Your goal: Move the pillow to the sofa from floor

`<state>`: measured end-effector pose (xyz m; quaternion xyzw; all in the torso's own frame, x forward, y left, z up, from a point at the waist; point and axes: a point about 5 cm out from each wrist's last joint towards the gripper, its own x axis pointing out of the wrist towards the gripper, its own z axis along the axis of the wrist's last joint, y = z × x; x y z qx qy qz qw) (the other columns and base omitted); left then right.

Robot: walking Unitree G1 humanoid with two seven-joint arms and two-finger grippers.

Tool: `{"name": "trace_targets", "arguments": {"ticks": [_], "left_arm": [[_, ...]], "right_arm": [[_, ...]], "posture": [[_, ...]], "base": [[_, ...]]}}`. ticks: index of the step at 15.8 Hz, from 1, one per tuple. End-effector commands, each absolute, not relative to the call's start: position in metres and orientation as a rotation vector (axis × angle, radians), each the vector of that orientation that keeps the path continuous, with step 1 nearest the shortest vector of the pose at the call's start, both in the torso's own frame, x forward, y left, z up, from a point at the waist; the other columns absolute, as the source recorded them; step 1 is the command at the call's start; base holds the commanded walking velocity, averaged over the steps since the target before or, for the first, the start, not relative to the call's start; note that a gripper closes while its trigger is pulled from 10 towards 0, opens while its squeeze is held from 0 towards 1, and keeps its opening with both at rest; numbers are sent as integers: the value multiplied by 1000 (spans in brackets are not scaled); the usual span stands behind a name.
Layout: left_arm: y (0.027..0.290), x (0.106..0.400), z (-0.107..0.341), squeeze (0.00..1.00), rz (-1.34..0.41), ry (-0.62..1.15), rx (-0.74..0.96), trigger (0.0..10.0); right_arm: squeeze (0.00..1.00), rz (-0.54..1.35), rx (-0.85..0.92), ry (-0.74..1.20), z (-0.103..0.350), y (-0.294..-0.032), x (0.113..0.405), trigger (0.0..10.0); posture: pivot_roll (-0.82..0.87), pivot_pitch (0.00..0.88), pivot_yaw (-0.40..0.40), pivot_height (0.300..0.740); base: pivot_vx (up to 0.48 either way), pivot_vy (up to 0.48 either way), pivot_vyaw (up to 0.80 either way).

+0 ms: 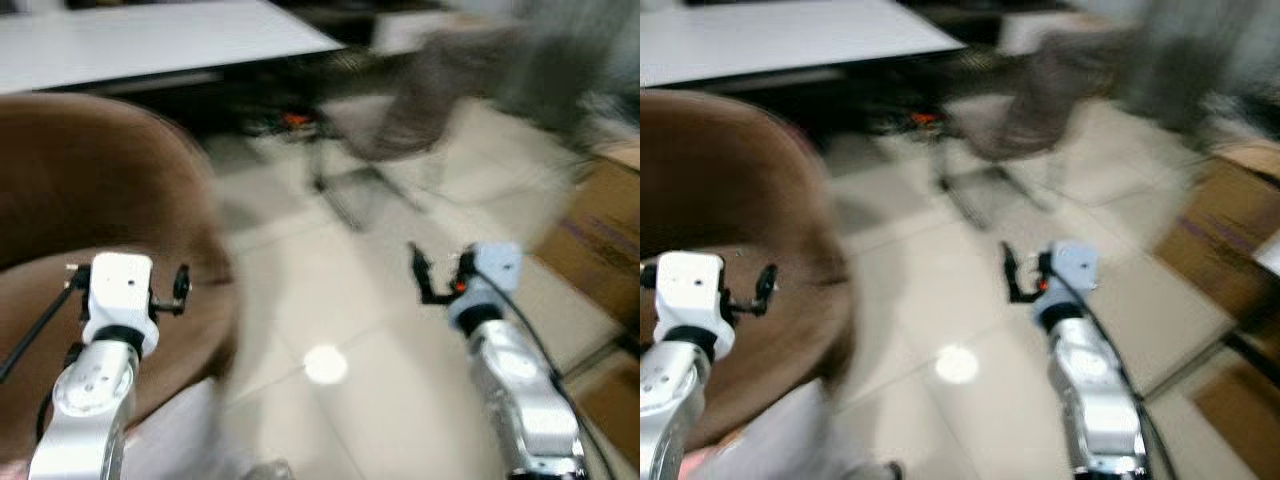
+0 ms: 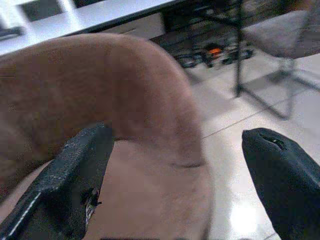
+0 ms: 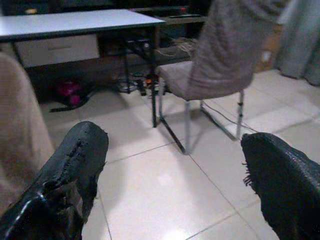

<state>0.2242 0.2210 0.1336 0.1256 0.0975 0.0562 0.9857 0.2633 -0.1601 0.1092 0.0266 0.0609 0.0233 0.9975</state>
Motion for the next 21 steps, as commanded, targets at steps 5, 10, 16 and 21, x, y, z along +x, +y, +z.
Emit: {"name": "trace_targets", "arguments": {"ticks": [5,10,16,21], "left_arm": [[217,227,135,0,64,180,289,10000],[213,223,135,0,63,177,285,10000],[215,227,131,0,35,186,293,10000],[208,222,130,0,13,176,334,10000]], "right_arm": [[1000,71,44,133,108,-154,268,10000],[1000,42,36,164,103,-157,272,10000],[0,-7,23,89,115,-155,271,10000],[0,31,77,46,121,-159,269,10000]], "posture": [[162,0,-60,740],[183,0,-81,740],[145,0,-36,740],[177,0,-101,740]], "base": [[0,0,800],[0,-343,439],[0,-436,0],[0,0,0]]}}
